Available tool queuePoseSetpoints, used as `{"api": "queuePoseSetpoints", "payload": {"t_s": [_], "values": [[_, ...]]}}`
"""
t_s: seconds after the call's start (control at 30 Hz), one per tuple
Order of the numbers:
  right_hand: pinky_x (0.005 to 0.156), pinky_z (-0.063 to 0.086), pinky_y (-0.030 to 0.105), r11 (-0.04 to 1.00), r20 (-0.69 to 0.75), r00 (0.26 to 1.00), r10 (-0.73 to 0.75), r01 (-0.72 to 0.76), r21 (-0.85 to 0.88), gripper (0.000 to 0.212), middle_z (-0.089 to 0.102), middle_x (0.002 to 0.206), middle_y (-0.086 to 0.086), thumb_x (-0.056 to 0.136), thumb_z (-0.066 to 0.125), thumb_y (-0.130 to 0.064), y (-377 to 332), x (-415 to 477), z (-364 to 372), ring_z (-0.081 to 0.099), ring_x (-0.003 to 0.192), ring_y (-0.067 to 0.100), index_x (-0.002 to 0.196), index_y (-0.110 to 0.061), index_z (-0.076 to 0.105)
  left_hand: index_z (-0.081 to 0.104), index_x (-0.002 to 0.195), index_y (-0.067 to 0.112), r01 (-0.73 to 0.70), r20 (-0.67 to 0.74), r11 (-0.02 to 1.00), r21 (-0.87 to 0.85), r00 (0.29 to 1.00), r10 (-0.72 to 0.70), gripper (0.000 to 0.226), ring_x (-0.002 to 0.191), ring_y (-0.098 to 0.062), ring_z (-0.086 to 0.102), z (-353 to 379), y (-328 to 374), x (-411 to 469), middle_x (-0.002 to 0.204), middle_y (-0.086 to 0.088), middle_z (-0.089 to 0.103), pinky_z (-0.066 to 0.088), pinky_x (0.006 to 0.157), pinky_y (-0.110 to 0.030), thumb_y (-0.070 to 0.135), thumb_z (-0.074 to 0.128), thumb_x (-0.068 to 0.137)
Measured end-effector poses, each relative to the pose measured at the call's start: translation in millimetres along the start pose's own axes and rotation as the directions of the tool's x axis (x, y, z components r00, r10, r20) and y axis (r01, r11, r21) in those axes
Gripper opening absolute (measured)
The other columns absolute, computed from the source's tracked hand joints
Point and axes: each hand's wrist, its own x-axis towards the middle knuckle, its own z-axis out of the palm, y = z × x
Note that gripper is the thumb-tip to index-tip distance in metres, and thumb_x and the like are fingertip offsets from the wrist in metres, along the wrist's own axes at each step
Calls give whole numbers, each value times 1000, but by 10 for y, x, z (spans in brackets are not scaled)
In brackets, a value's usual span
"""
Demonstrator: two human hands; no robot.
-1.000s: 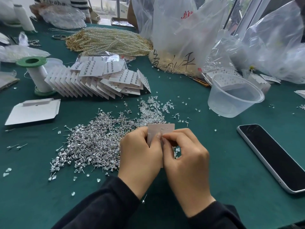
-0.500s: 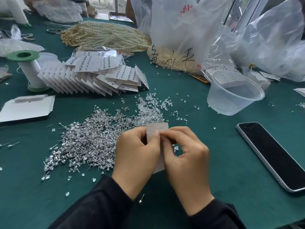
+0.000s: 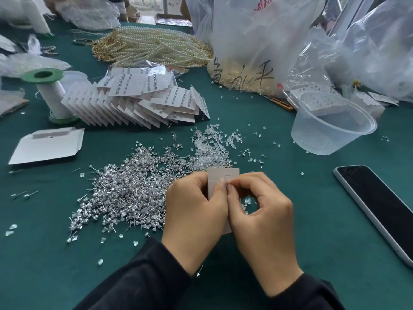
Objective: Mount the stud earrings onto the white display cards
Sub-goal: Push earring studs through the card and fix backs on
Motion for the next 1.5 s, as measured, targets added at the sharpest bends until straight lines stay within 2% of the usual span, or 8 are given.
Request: {"api": "queuePoseSetpoints", "payload": {"t_s": [0.23, 0.33, 0.43, 0.53, 0.87, 1.23, 1.33, 1.5], "values": [[71, 43, 17, 999, -88, 996, 4, -1, 35, 8, 59, 80, -2, 81, 57, -8, 28, 72, -87, 56, 77, 9, 77, -15, 58, 68, 81, 3, 90, 414, 988, -127, 910, -30, 51, 70, -22, 63, -302, 151, 193, 77, -19, 67, 54, 69, -34, 50, 51, 83], [66, 50, 21, 903, -54, 967, 249, -212, 373, 12, 65, 86, 4, 84, 60, -13, 41, 236, -226, 63, 75, 12, 79, -23, 61, 69, 88, 21, -103, 217, 913, 395, 976, 17, 15, 63, -6, 57, -563, 58, 398, 77, 3, 65, 44, 61, -15, 33, 58, 86], [70, 58, 33, 592, 158, 873, 462, -436, 677, 8, 71, 81, 4, 85, 59, -11, 76, 339, -343, 69, 77, 19, 83, -16, 64, 67, 94, 27, -119, 236, 717, 687, 969, -66, 17, 80, -4, 50, -685, -22, 475, 90, 10, 55, 36, 75, -18, 33, 68, 78], [70, 58, 38, 322, 380, 750, 542, -603, 730, 12, 72, 81, 11, 84, 53, -5, 73, 252, -294, 70, 73, 23, 90, -4, 64, 66, 88, 30, -153, 349, 740, 655, 930, -117, 15, 71, 8, 45, -636, -29, 417, 79, 21, 48, 31, 58, -7, 34, 72, 74], [59, 57, 35, 36, 650, 596, 471, -750, 661, 44, 66, 98, 28, 62, 59, -3, 34, 211, -332, 69, 82, 32, 104, 10, 60, 70, 69, 28, -98, 191, 799, 593, 981, -22, 7, 55, 4, 43, -616, -21, 433, 55, 20, 47, 27, 49, -8, 24, 71, 75], [61, 58, 41, -11, 696, 585, 417, -763, 647, 31, 68, 92, 24, 57, 64, 0, 61, 204, -318, 69, 78, 34, 87, 4, 69, 64, 71, 20, -43, 268, 945, 326, 962, -48, 13, 68, -14, 67, -585, 64, 382, 70, 0, 71, 53, 63, -26, 8, 68, 74], [62, 58, 41, -22, 699, 575, 424, -766, 643, 28, 68, 93, 24, 54, 68, -3, 62, 212, -320, 69, 79, 34, 82, 2, 72, 64, 71, 23, -58, 188, 922, 382, 982, -16, 14, 64, -10, 65, -603, 30, 401, 66, 4, 70, 48, 54, -14, 10, 71, 72], [60, 57, 40, -55, 703, 579, 413, -755, 654, 74, 68, 95, 26, 17, 93, -15, 57, 207, -300, 69, 81, 36, 85, 4, 72, 66, 72, 20, -42, 299, 986, 161, 954, -8, 9, 64, -15, 68, -590, 87, 369, 68, 2, 73, 56, 62, -30, 14, 70, 76]]}}
